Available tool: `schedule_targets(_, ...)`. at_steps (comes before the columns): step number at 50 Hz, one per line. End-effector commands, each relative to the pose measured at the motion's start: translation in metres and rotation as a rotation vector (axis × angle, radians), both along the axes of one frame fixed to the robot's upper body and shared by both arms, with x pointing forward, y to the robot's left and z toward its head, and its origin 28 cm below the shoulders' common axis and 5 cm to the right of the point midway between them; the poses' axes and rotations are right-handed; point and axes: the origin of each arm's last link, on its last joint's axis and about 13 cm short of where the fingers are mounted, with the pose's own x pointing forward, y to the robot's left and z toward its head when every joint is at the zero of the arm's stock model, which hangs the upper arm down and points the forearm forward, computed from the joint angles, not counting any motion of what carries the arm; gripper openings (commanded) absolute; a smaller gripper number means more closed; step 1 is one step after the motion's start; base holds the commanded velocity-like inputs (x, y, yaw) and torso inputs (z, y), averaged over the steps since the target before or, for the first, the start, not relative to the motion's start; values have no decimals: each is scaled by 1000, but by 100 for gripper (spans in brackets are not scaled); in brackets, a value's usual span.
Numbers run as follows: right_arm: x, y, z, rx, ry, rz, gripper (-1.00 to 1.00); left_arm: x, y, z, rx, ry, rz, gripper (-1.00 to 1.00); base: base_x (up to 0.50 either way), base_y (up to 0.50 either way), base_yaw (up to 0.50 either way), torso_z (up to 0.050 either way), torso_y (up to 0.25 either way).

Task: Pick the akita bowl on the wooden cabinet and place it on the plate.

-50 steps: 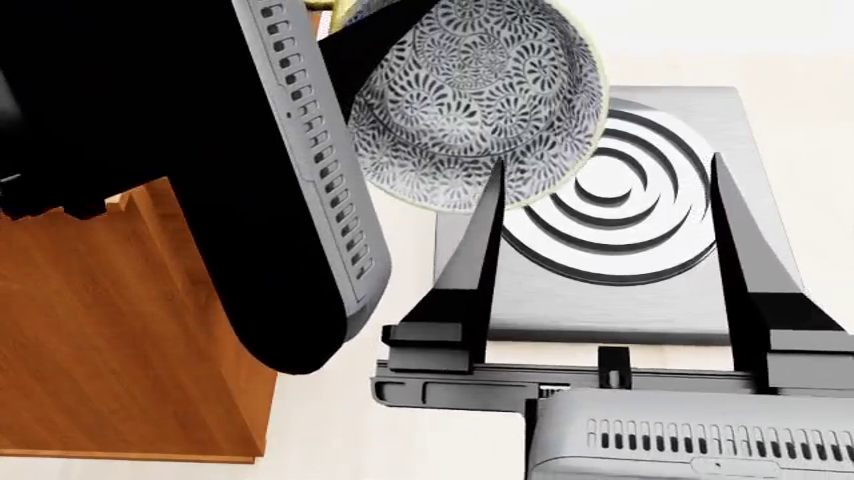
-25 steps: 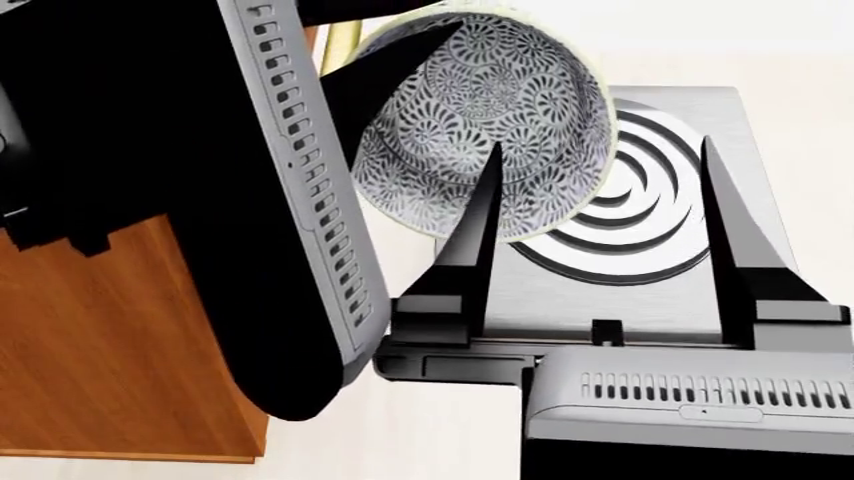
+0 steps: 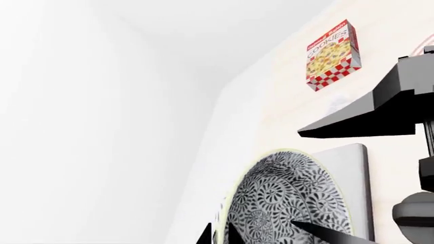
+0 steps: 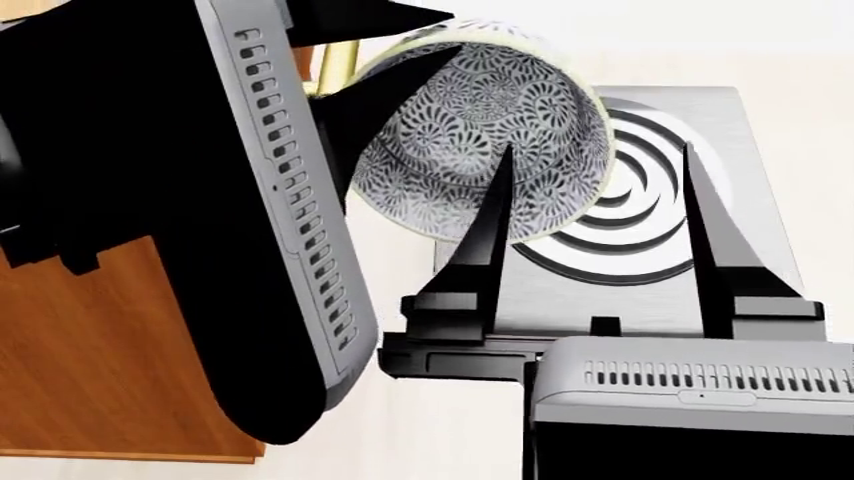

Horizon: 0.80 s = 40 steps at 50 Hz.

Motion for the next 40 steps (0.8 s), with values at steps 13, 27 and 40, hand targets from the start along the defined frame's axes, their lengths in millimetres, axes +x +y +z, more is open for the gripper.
schedule_targets(13, 0, -3, -3, 12, 12, -33, -100, 1, 2, 1, -38, -37, 22, -100, 0, 0, 0, 0, 0)
schedule_targets(27, -1, -2, -3, -24, -15, -48, -100, 4, 3, -1, -44, -38, 40, -100, 0, 0, 0, 0, 1)
schedule_targets(40, -4, -3, 1, -53, -41, -131, -100, 13, 3, -2, -27, 116, 67, 100, 0, 0, 0, 0, 0)
